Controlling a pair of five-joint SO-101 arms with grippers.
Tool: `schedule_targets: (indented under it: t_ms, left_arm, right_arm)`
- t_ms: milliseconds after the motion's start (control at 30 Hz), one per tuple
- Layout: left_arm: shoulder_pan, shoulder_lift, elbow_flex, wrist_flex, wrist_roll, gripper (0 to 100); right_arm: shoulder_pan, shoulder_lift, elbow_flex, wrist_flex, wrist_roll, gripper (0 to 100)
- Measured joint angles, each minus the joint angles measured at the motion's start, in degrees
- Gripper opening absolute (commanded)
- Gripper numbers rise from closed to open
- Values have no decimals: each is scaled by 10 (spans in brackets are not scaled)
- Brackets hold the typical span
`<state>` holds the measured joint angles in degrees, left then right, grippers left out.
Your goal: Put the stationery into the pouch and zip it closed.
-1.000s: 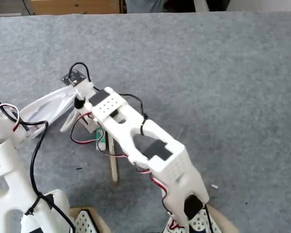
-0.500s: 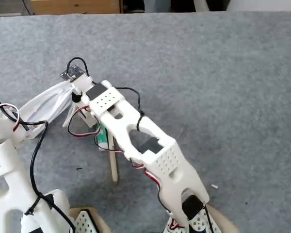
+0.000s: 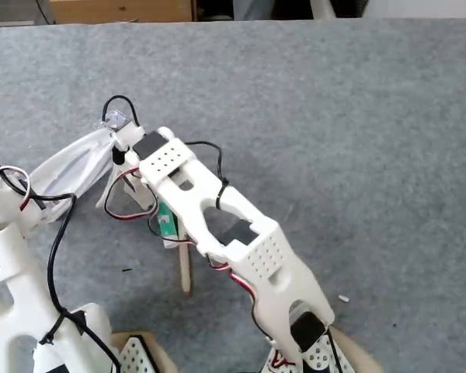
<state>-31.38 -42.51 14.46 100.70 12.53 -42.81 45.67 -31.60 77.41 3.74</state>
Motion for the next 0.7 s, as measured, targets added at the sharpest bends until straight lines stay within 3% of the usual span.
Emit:
schedule_targets:
  t_ms: [333,700]
  left_arm:
    - [0,0,0,0,0,28]
    - [0,0,0,0,1,28]
  right_arm:
    - [0,3,-25,62,0,192]
    - [0,3,-22,62,-3,191]
